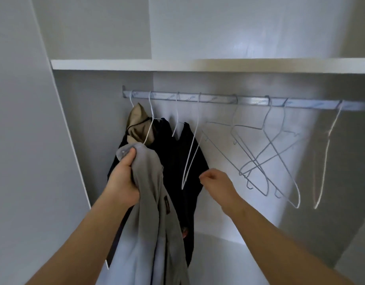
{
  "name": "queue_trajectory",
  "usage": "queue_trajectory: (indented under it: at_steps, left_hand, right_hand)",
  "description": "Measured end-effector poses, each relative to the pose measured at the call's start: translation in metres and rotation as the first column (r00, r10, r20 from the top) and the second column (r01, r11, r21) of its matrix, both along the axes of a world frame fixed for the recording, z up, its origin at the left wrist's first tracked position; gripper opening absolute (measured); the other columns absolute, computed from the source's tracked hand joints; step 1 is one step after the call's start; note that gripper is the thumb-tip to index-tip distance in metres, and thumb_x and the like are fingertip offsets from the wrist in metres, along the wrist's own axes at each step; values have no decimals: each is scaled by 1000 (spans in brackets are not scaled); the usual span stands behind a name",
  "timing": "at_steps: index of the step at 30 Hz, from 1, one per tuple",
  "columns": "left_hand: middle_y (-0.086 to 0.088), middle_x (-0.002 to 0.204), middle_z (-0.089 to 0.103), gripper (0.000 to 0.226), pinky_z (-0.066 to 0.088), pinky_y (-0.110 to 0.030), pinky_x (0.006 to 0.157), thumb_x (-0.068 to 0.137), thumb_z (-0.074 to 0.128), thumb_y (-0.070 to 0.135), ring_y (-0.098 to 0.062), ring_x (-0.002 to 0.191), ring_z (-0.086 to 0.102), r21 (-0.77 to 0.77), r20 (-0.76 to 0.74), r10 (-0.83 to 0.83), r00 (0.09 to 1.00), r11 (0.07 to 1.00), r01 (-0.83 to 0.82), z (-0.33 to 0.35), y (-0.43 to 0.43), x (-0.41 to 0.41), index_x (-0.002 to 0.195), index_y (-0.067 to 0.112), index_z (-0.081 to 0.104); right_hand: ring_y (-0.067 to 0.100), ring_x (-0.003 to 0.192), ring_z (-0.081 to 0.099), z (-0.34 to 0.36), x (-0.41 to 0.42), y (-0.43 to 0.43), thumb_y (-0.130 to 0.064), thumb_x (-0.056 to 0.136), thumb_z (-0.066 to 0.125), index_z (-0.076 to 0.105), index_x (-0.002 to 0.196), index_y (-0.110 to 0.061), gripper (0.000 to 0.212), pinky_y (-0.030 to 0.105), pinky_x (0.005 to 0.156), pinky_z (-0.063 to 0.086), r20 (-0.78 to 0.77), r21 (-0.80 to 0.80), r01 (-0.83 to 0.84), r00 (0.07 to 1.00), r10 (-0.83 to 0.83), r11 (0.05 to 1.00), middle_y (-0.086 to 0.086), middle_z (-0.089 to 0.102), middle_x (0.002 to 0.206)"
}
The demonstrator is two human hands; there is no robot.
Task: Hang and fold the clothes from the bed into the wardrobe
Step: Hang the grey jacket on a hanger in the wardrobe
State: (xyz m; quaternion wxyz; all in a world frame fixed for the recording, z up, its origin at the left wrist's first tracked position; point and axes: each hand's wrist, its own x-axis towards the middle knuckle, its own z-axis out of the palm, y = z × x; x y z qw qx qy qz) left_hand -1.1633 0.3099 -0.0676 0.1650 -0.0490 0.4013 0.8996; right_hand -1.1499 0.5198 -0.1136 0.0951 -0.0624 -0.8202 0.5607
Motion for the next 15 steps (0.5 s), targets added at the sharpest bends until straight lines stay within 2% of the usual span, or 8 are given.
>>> queue_trajectory:
  at_steps: [3, 5, 8, 11, 13, 15]
  left_hand:
    - [-13, 98, 72, 51, 48, -39, 75, 89, 48, 51, -26, 93, 65, 14, 12, 45, 999, 999, -45, 1, 1, -4, 111, 7, 63]
    - [-13, 99, 71, 52, 49, -38, 76, 91, 46, 51, -25, 91, 66, 32, 9, 79, 997, 996, -79, 0, 1, -3, 116, 8, 61]
    - [-11, 99, 69, 52, 53, -38, 77, 92, 44, 50, -24, 89, 66, 59, 9, 143, 990, 988, -143, 2, 1, -1, 120, 8, 59]
    - [-12, 103, 67, 54, 46, -37, 86, 92, 44, 49, -24, 96, 61, 63, 19, 171, 985, 983, -172, 5, 2, 0, 126, 8, 55]
    - [-12, 107, 65, 55, 46, -36, 86, 92, 44, 48, -24, 98, 60, 61, 28, 194, 981, 979, -196, 5, 4, -2, 127, 7, 55]
    - [-12, 114, 64, 55, 46, -36, 88, 92, 45, 47, -24, 103, 59, 66, 36, 212, 977, 975, -214, 3, 5, -4, 128, 7, 54]
  right_hand:
    - [7, 72, 52, 4, -39, -9, -17, 91, 52, 53, 95, -20, 5, 19, 60, 41, 14, -57, -28, 999, 29, 998, -7, 54, 81]
    - [11, 74, 53, 5, -58, -18, -17, 90, 55, 47, 110, -17, 21, 20, 60, 41, 72, -130, -75, 994, 85, 989, -1, 54, 86]
    - [17, 81, 55, 11, -76, -31, -17, 91, 56, 41, 131, -6, 44, 22, 57, 41, 169, -360, -103, 970, 174, 927, 9, 56, 100]
    - [15, 77, 54, 15, -86, -39, -16, 94, 51, 44, 128, -8, 35, 23, 56, 39, 213, -498, -61, 958, 190, 865, 10, 59, 95]
    - [14, 62, 49, 15, -92, -41, -10, 96, 41, 43, 119, -15, 23, 25, 53, 39, 203, -577, 2, 969, 141, 817, 6, 52, 75]
    - [12, 50, 36, 14, -97, -38, -7, 96, 34, 42, 119, -18, 27, 22, 41, 33, 169, -588, 39, 983, 76, 808, 3, 42, 66]
